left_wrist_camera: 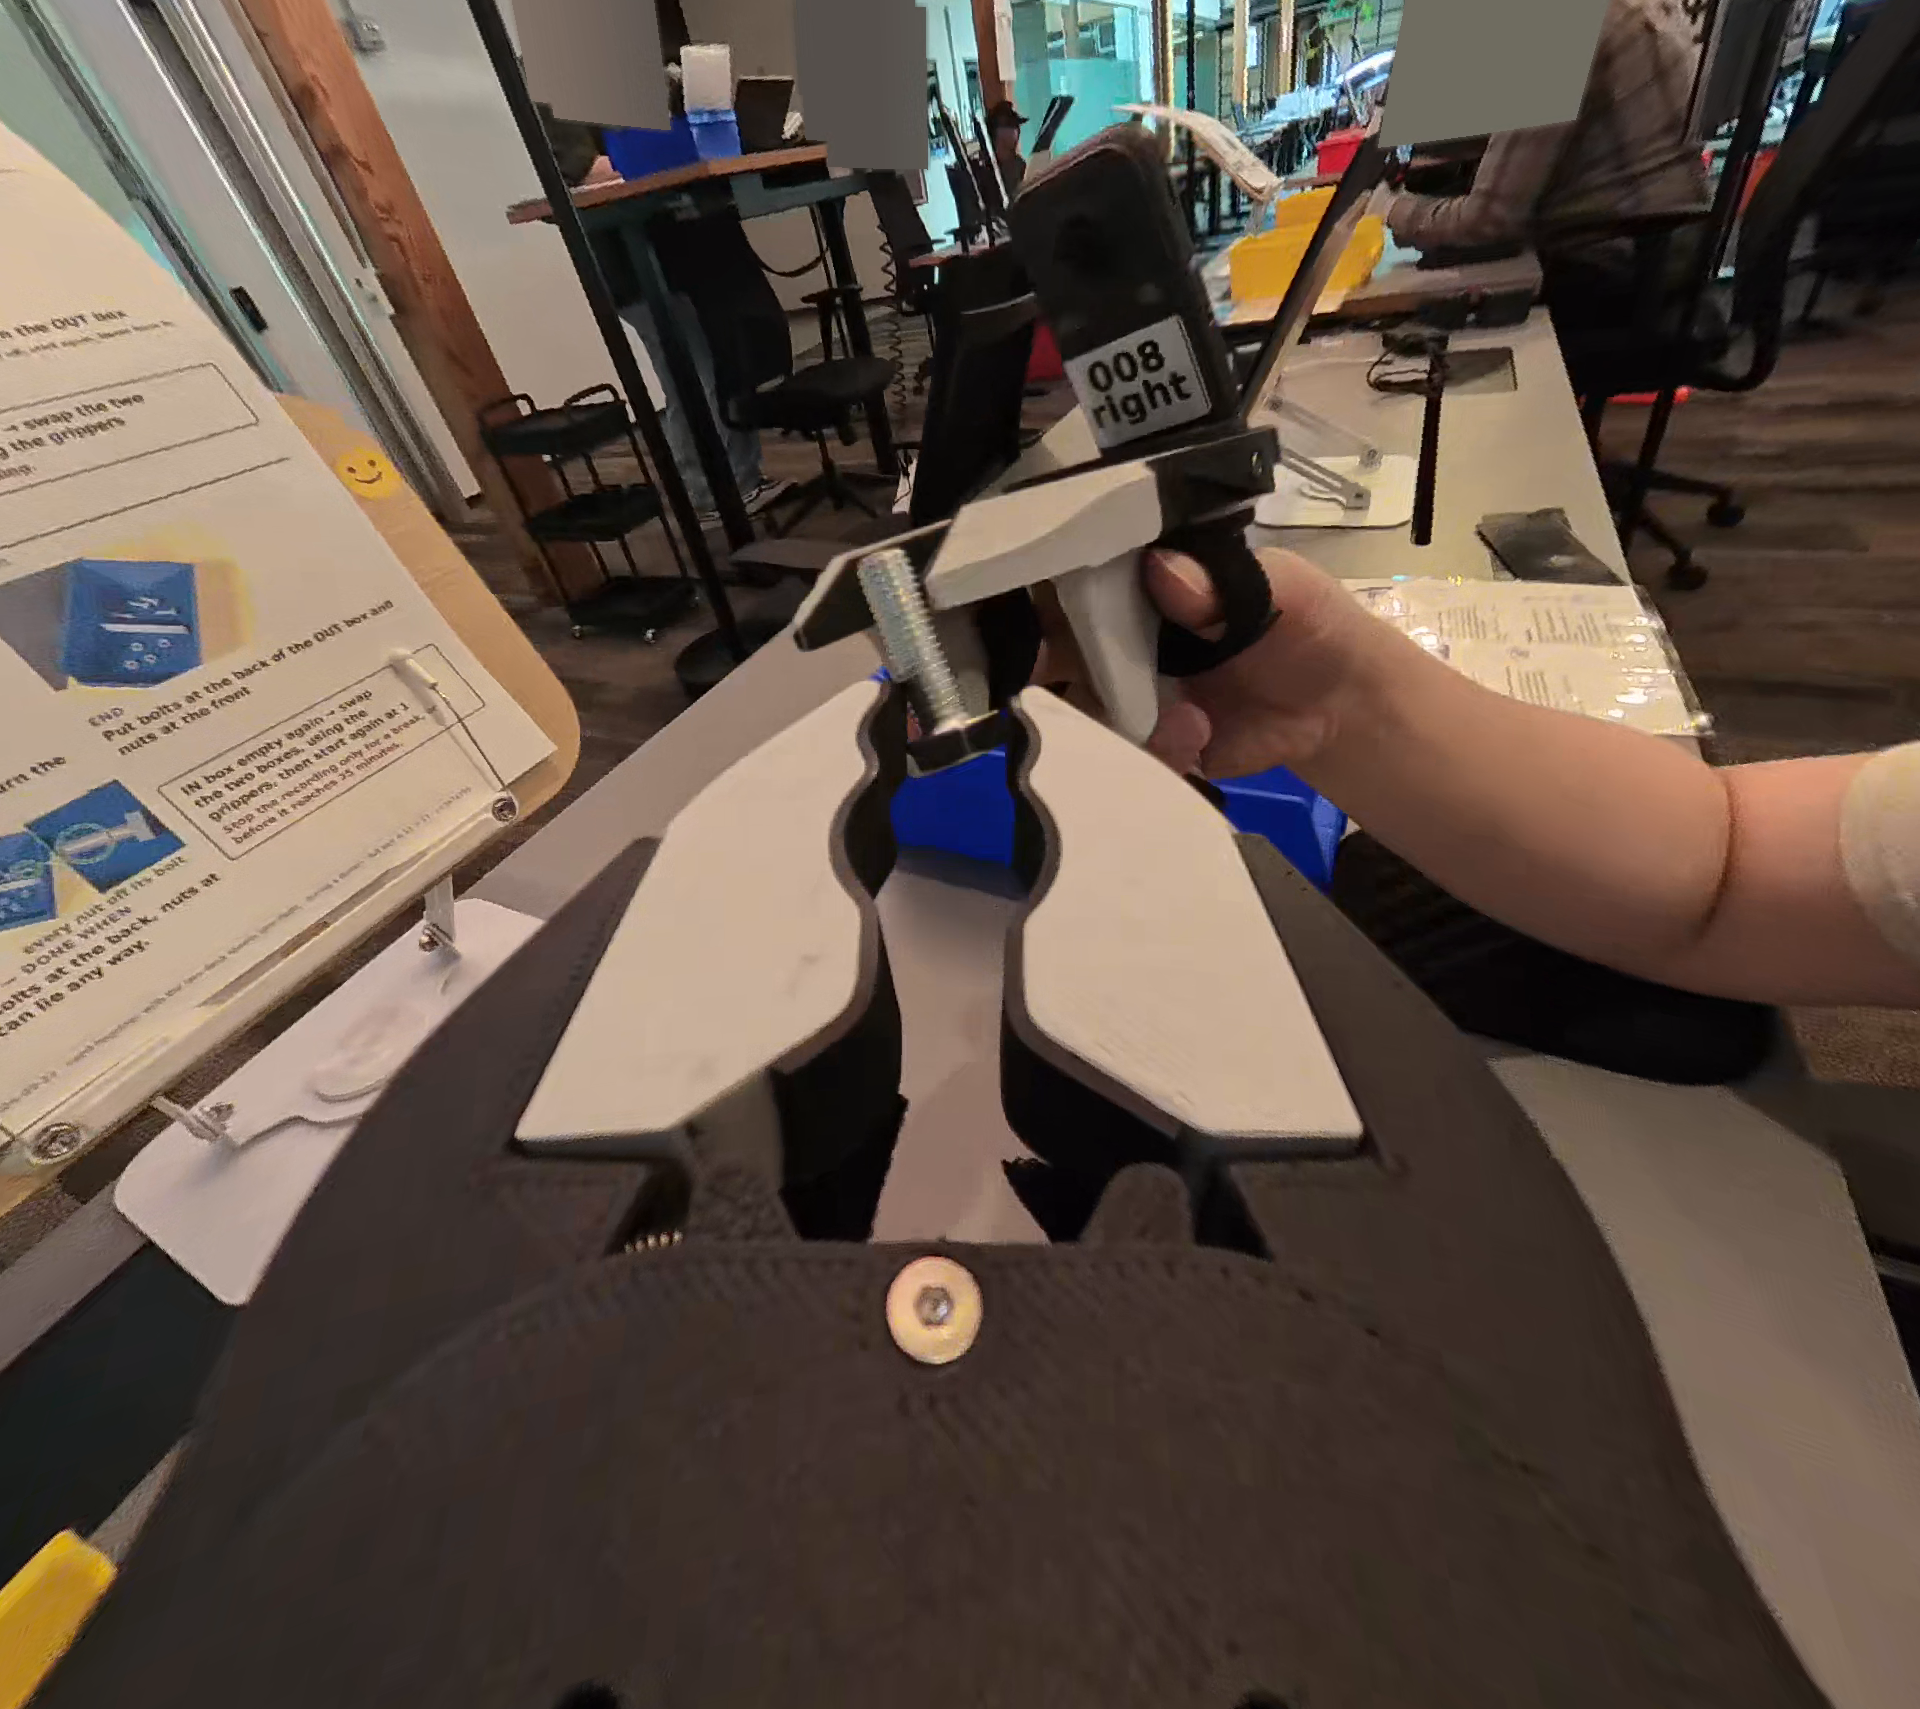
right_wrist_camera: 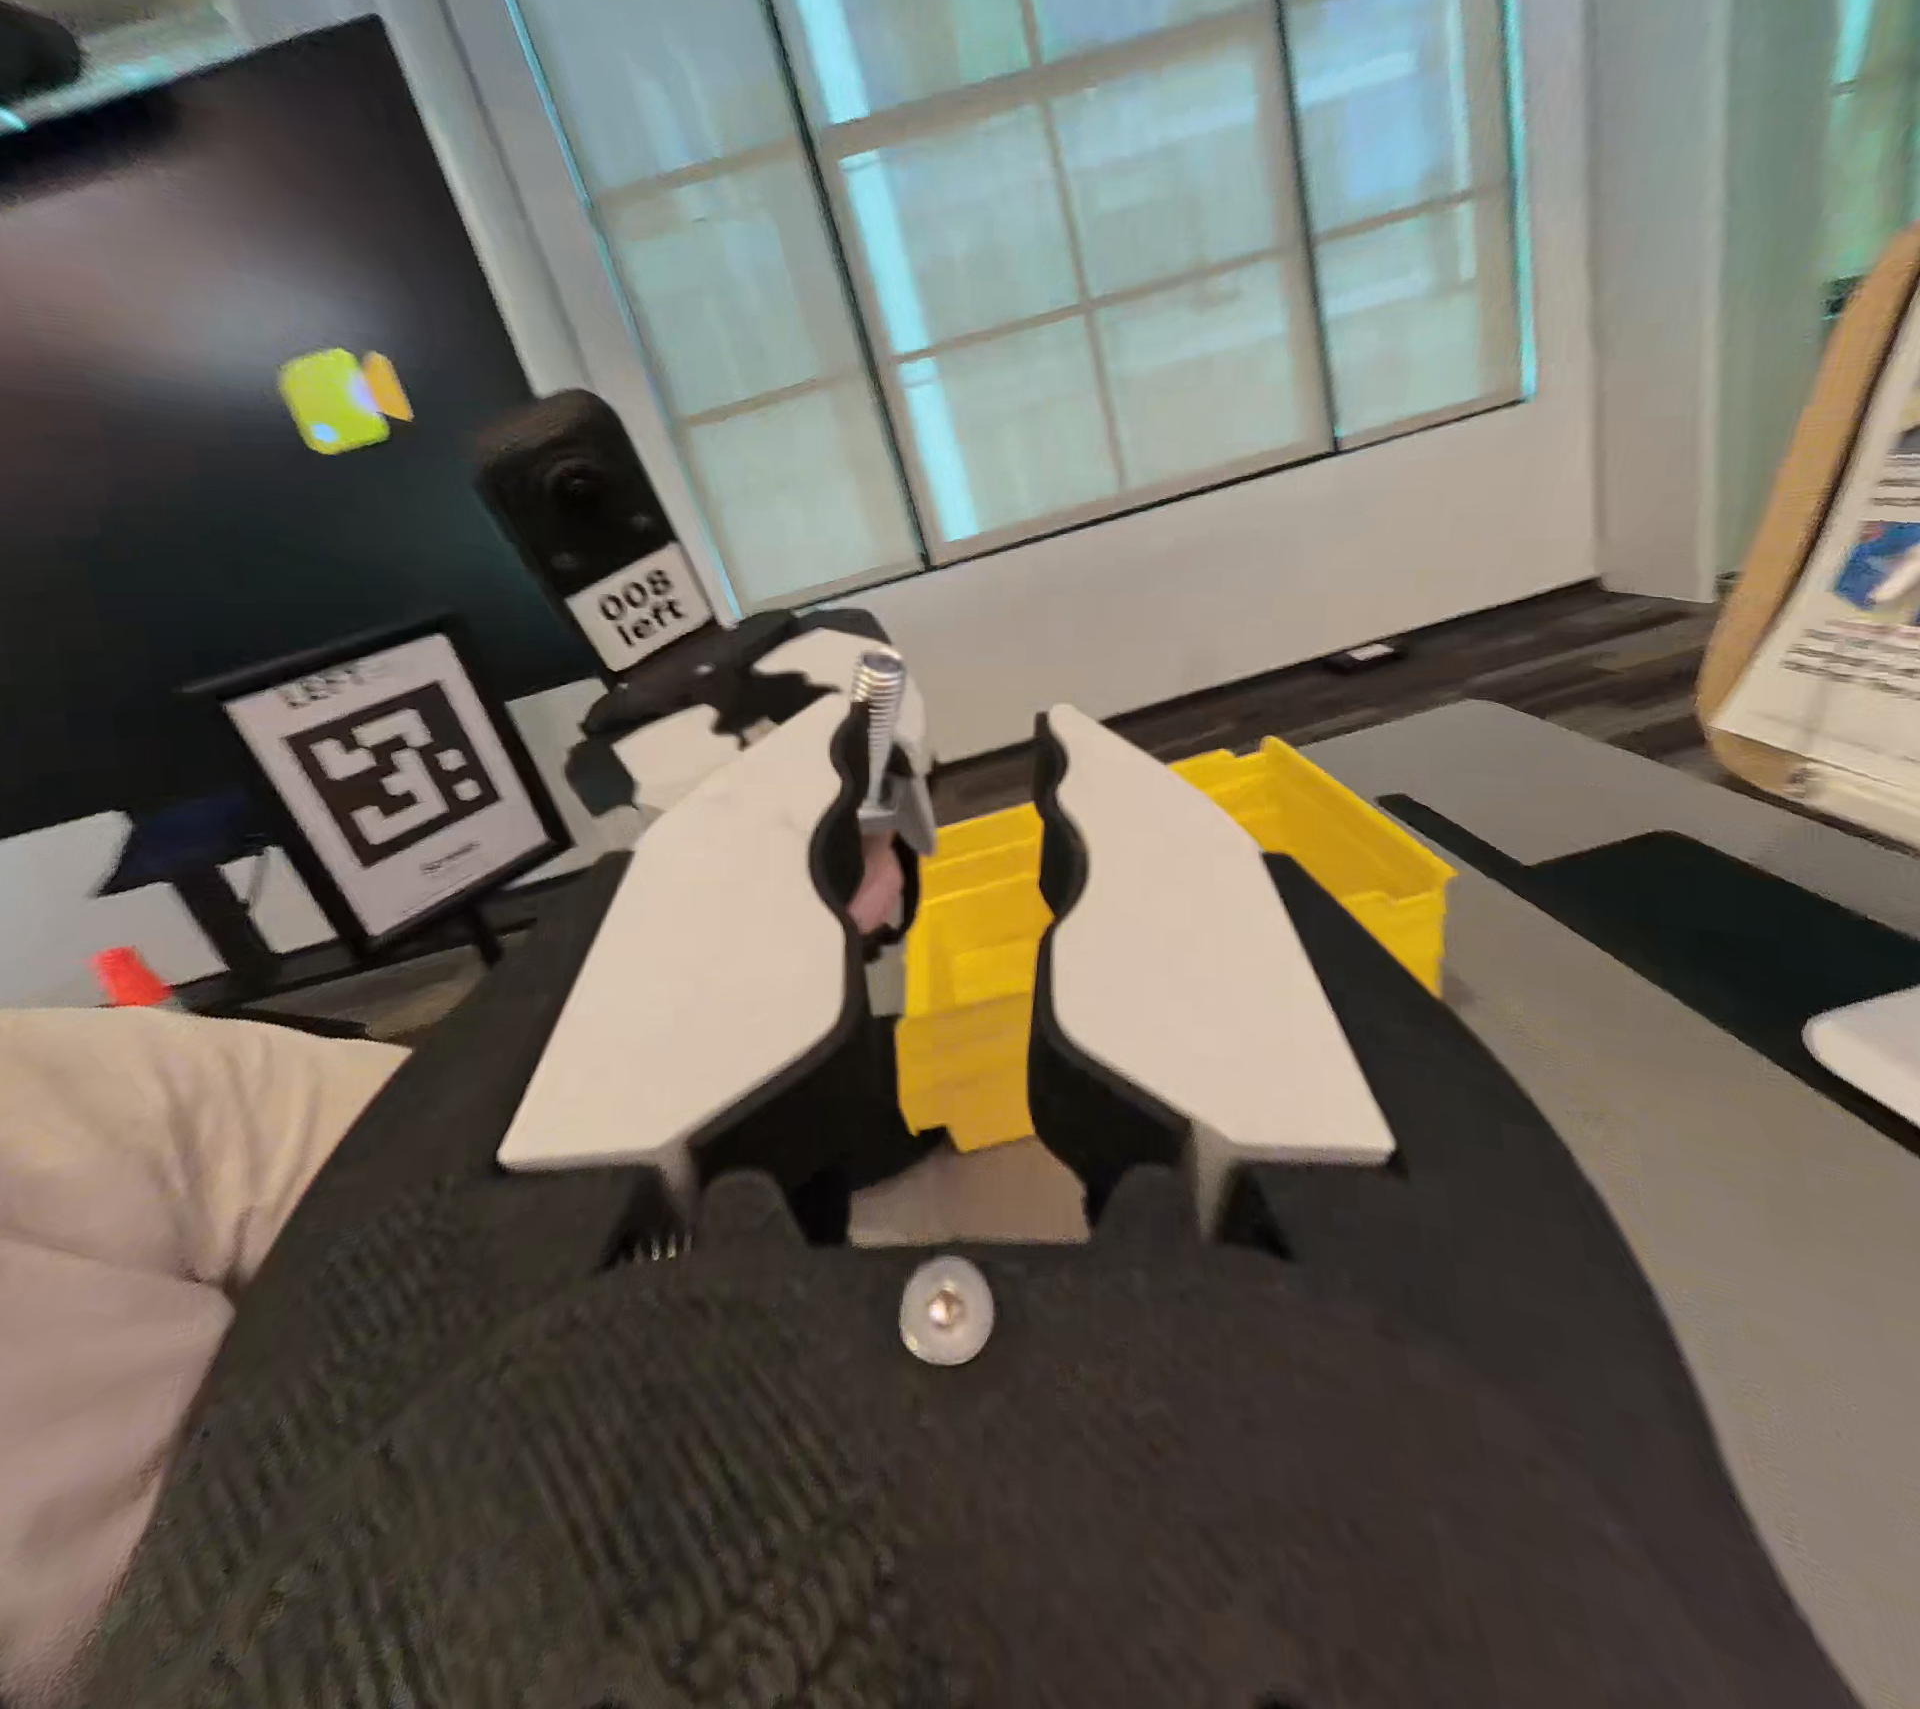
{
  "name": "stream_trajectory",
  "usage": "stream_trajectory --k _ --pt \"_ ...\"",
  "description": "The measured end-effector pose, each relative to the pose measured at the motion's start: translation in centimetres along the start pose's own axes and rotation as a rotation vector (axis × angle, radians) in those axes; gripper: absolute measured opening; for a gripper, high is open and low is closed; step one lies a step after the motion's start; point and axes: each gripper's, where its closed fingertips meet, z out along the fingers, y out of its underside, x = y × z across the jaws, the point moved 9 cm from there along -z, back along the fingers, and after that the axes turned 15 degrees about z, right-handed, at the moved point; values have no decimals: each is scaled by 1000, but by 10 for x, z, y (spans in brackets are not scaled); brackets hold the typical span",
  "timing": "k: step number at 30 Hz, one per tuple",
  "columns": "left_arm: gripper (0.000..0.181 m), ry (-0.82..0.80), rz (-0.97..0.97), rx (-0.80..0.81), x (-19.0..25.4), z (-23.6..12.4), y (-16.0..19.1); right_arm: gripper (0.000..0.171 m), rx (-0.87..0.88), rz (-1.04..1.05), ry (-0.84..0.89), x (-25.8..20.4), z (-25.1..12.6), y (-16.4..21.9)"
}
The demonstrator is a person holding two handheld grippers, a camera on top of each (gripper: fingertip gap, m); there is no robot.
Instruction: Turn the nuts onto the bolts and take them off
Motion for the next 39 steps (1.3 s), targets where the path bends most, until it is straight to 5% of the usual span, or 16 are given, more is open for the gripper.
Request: stream_trajectory --k 3,9,12,17,23,26,39 --pt "18 26 -9 -23 -2 3 6 8 -51 9 -56 -1 1 3" --pt "17 80 -24 -70 -5 7 15 22 -103 -16 -31 3 3 7" --pt "18 89 -4 -108 -4 10 19 10 -120 -61 5 7 4 8" --pt "50 -77 -30 -125 -25 -19 6 10 -139 -87 24 31 13 28" --pt "54 -196 -70 -36 -34 -73 -25 10 -508 -3 22 93 49 128" --pt "54 -215 -55 -27 -32 -86 -33 10 -704 -149 79 112 49 163" --pt "54 -121 -87 -90 -32 -69 -21 10 -919 -275 167 134 28 173"
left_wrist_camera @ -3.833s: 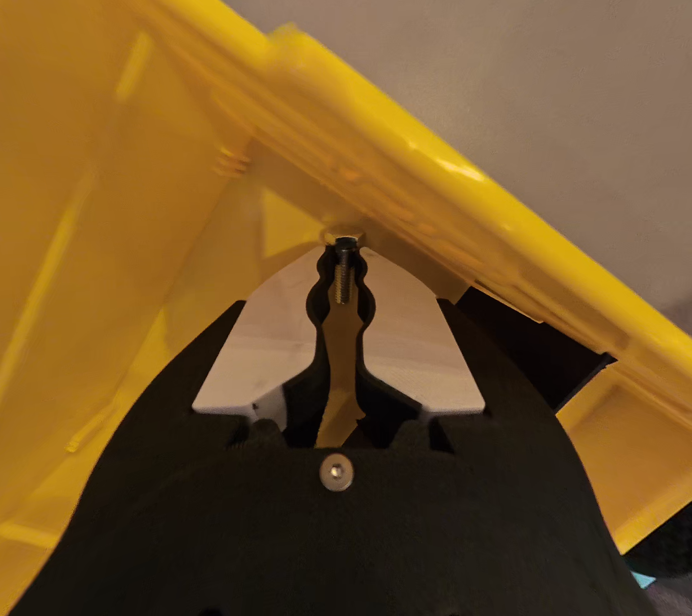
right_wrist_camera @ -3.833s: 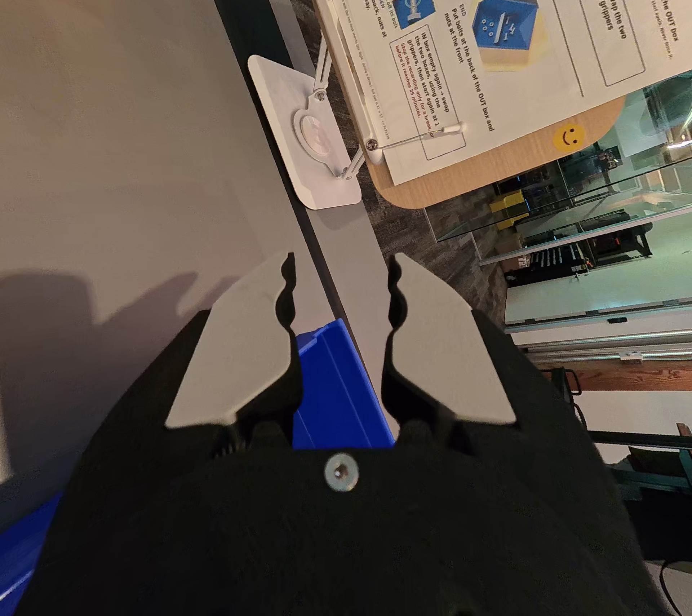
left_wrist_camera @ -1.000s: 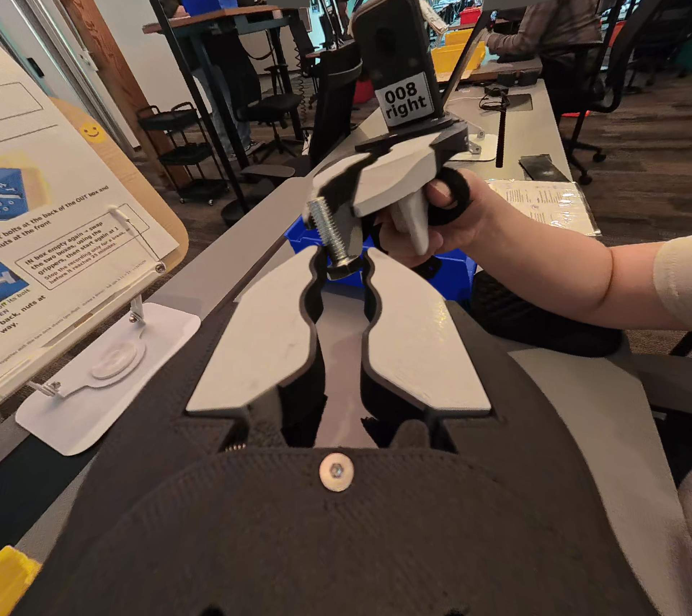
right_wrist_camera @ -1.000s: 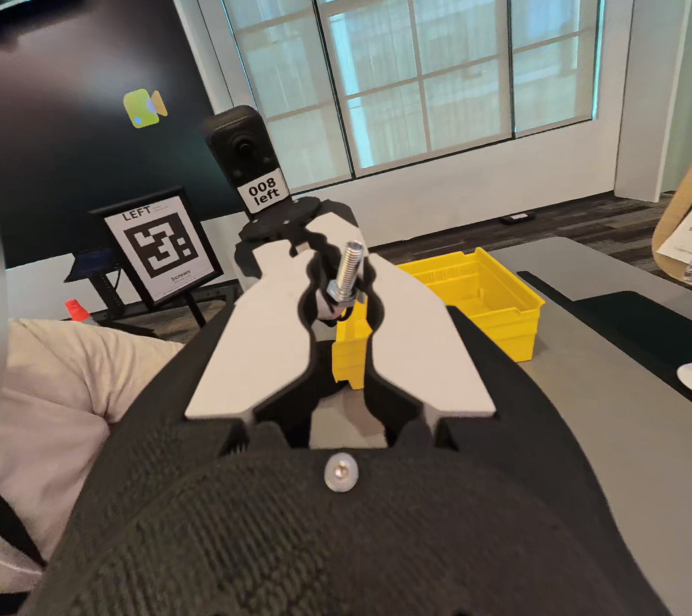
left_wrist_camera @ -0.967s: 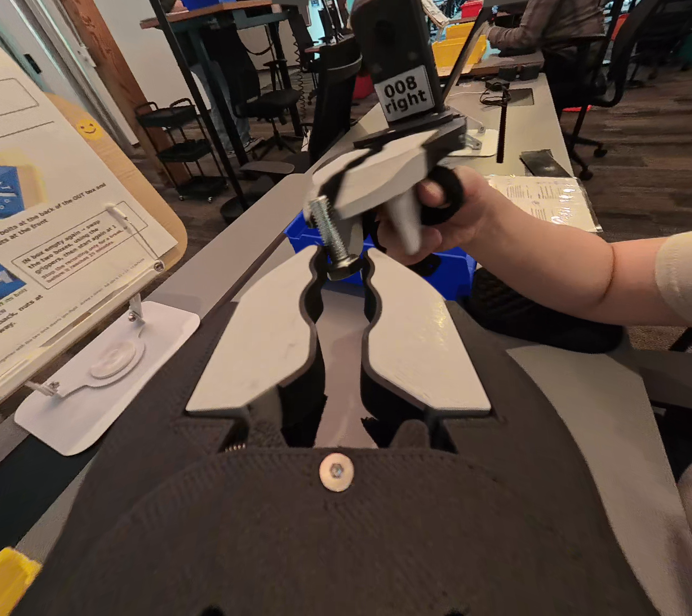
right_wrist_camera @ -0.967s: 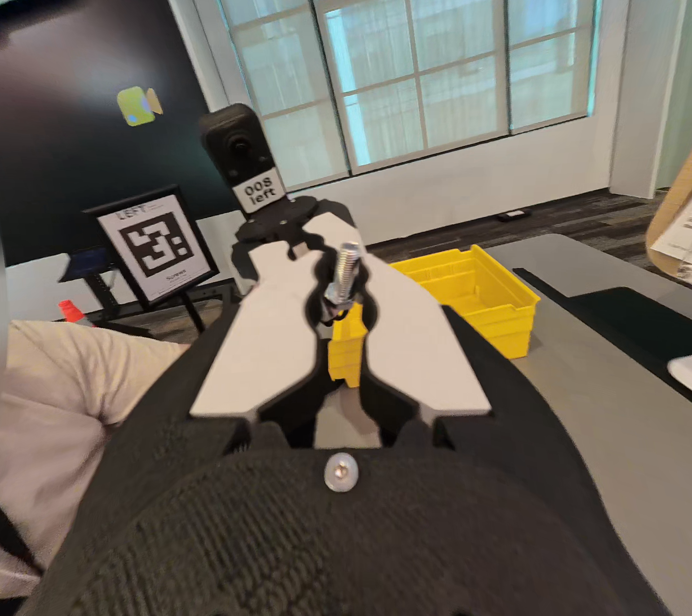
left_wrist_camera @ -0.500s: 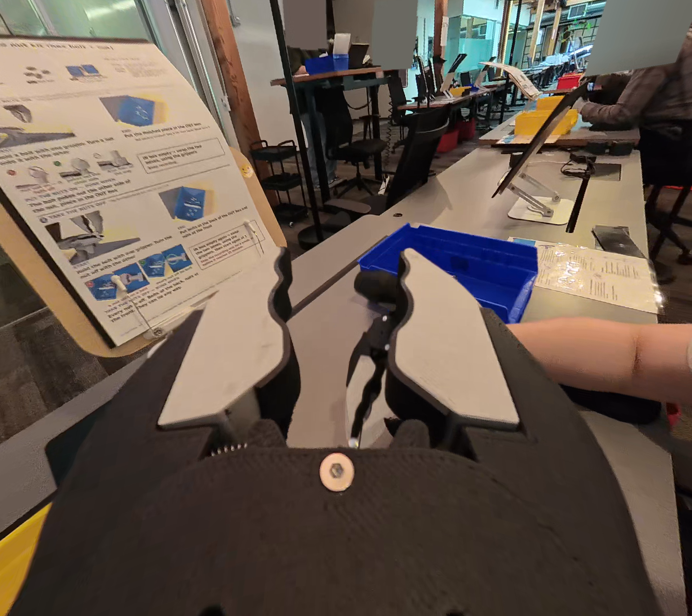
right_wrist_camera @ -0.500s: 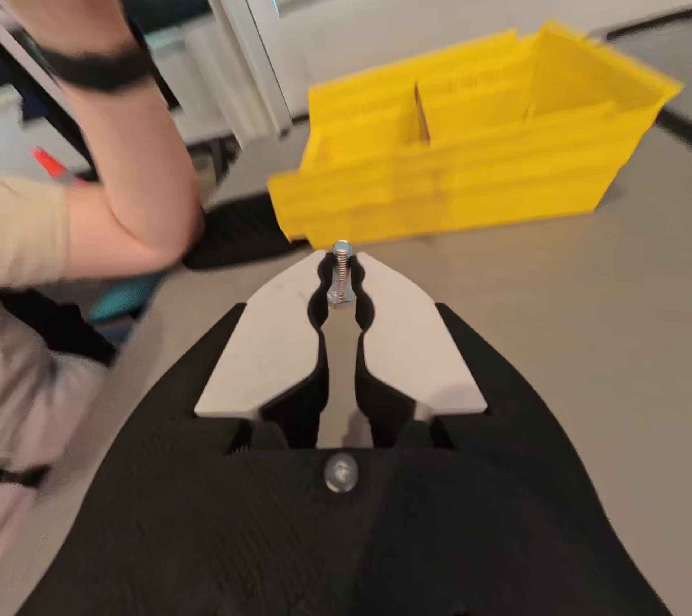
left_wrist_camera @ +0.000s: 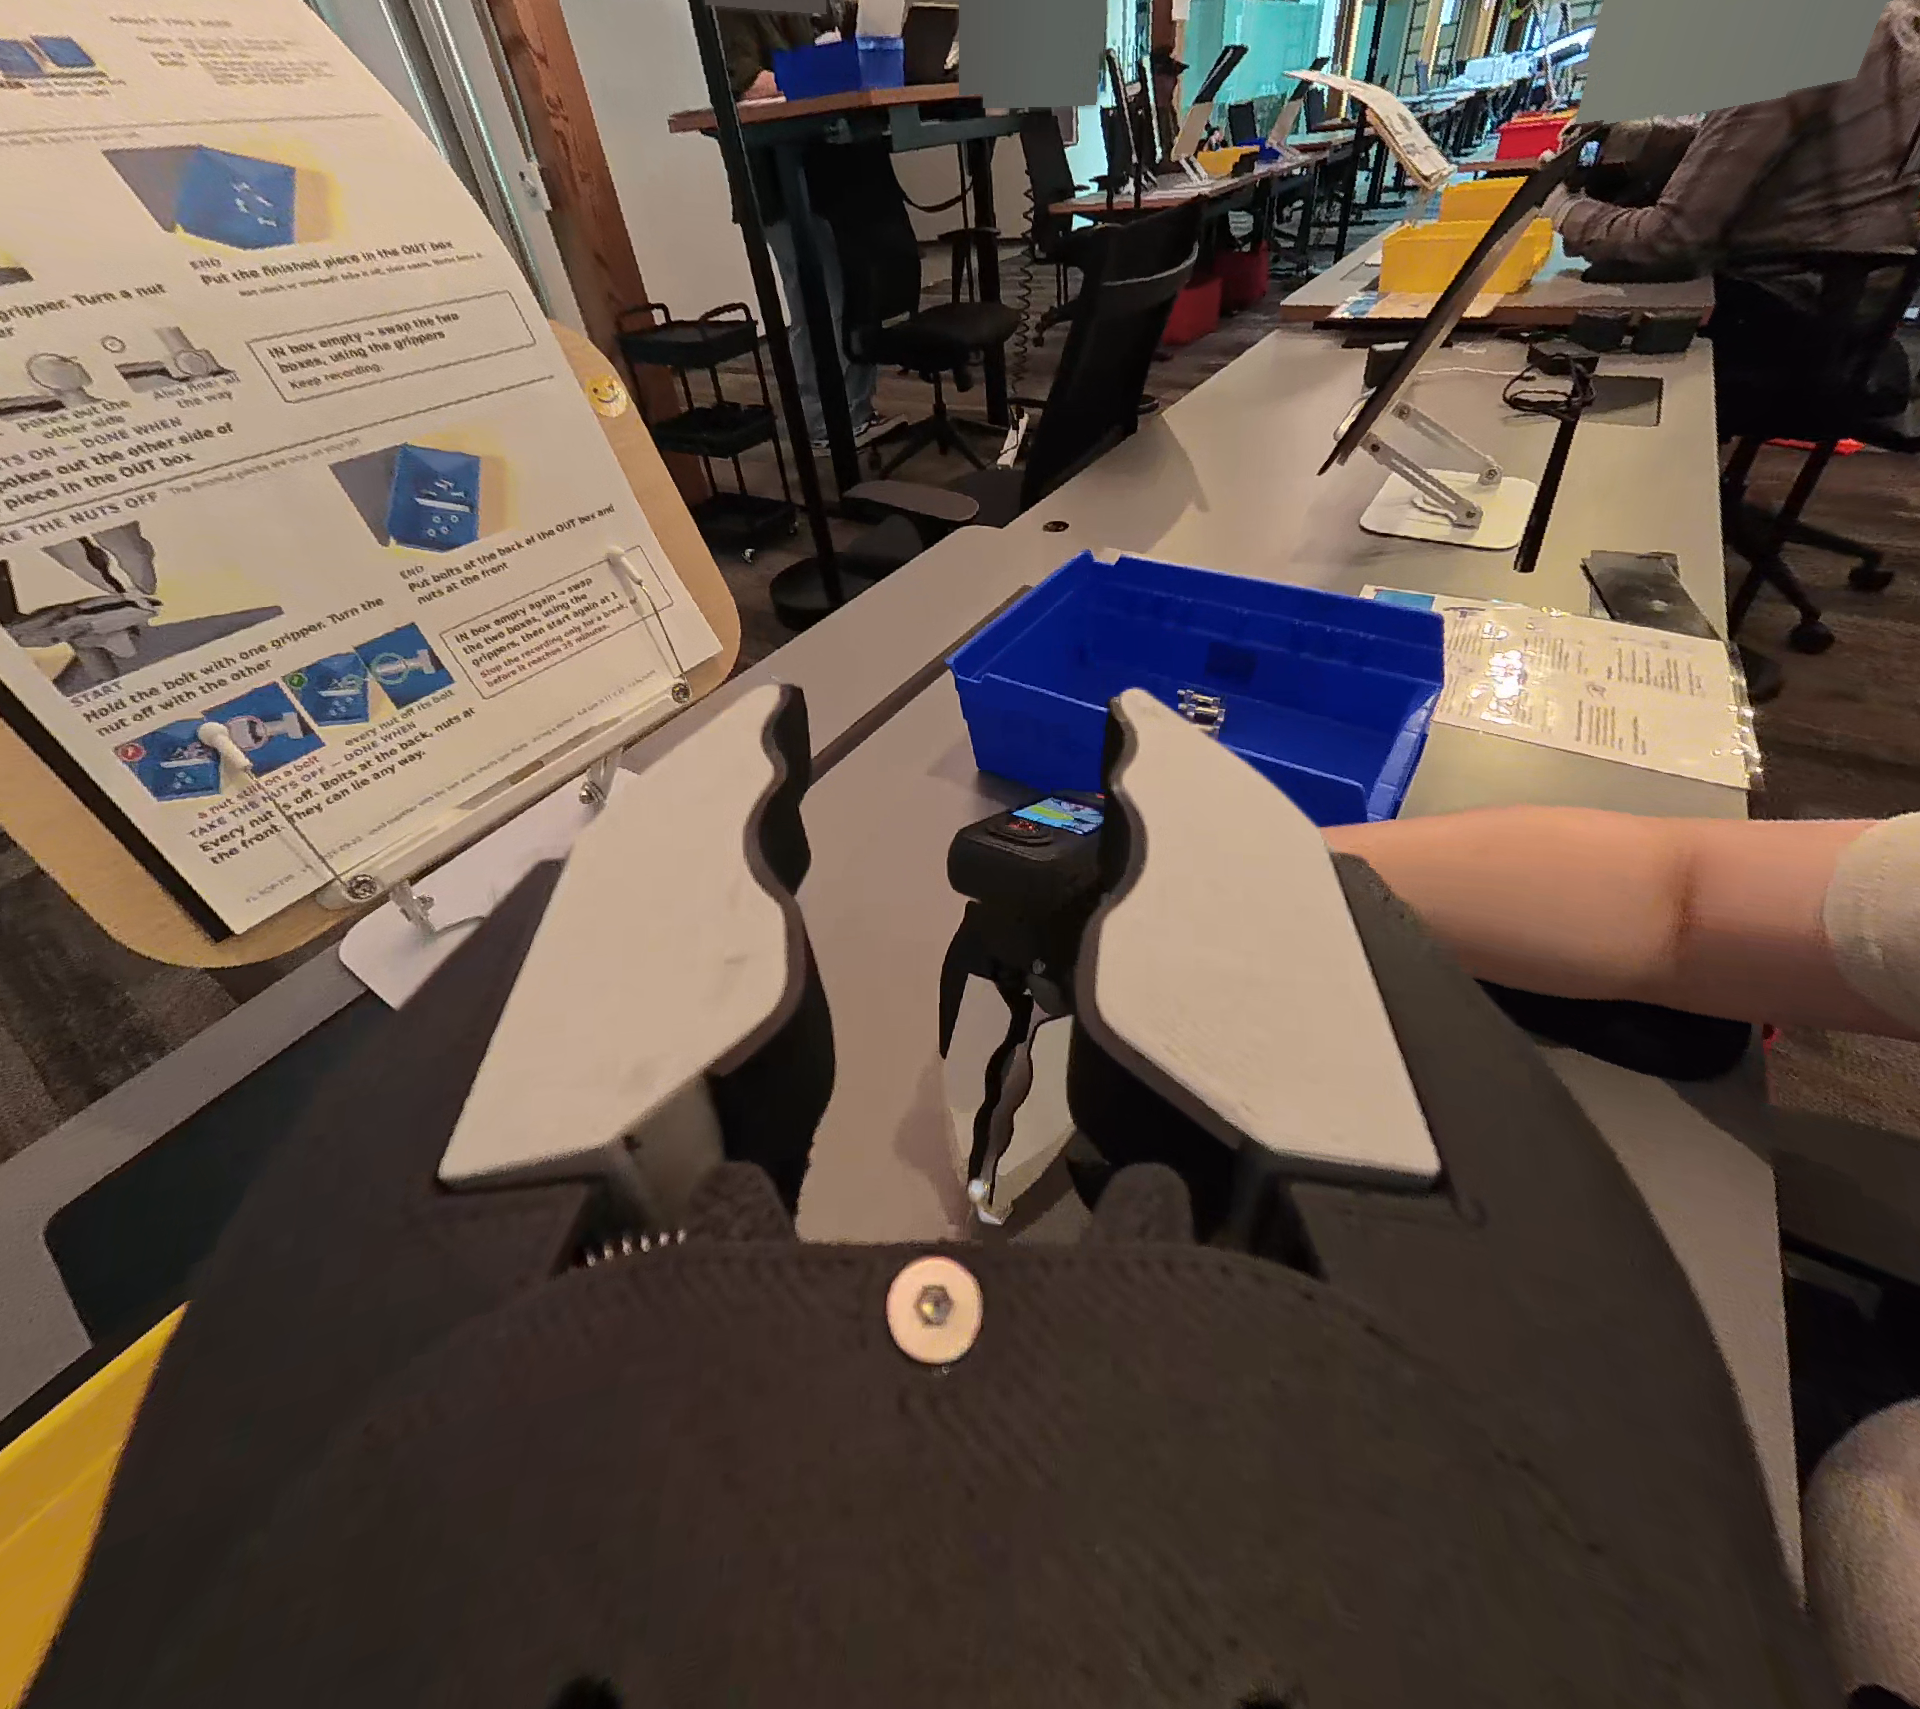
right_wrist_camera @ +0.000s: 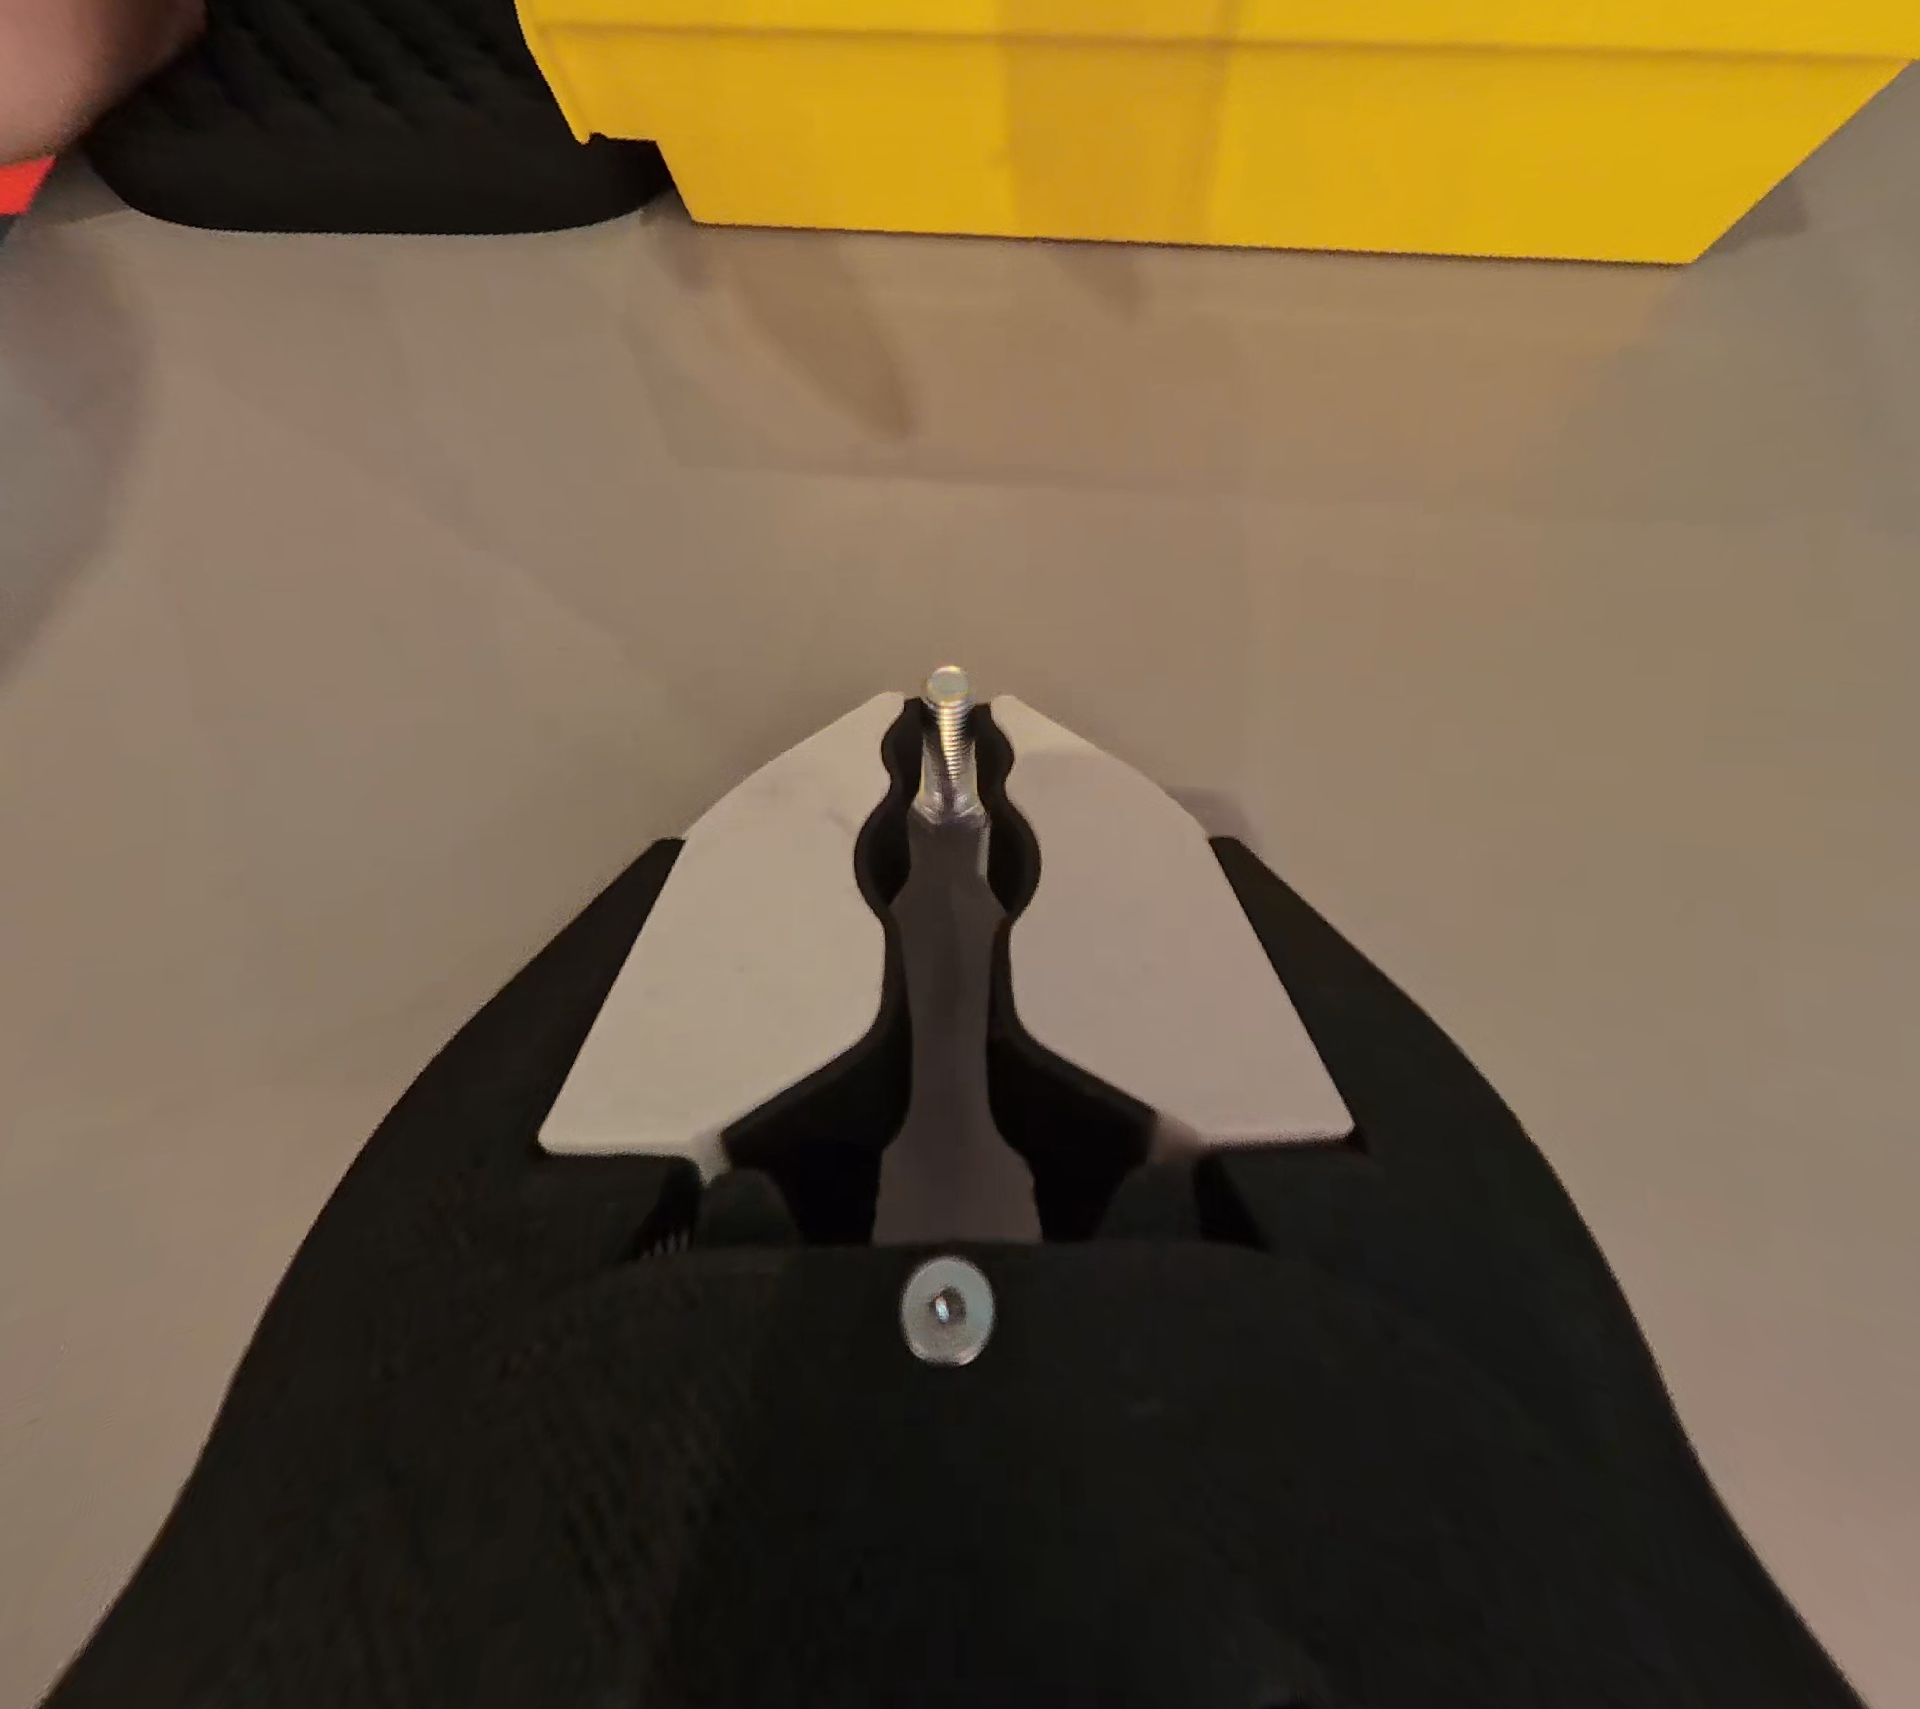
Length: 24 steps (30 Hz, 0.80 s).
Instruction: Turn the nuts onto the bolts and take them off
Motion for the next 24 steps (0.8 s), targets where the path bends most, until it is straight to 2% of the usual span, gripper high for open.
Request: stream_trajectory --k 5,13,16,18,21,24 --pt "54 11 11 -20 2 2 1 11 -71 -1 45 0 -7 1" --pt "56 0 1 -13 -2 -3 0 19 -66 -22 89 -2 -7 -3" --pt "55 -5 -4 -13 -4 -5 1 11 -95 1 106 -1 -8 -5" --pt "55 -7 -12 -17 -6 -5 3 11 -78 52 103 -3 -20 -15" --pt "53 15 -37 -28 -9 0 9 11 73 102 51 -15 -59 -40" --pt "47 124 -54 -70 -5 15 19 11 198 118 -10 -32 -99 -59"
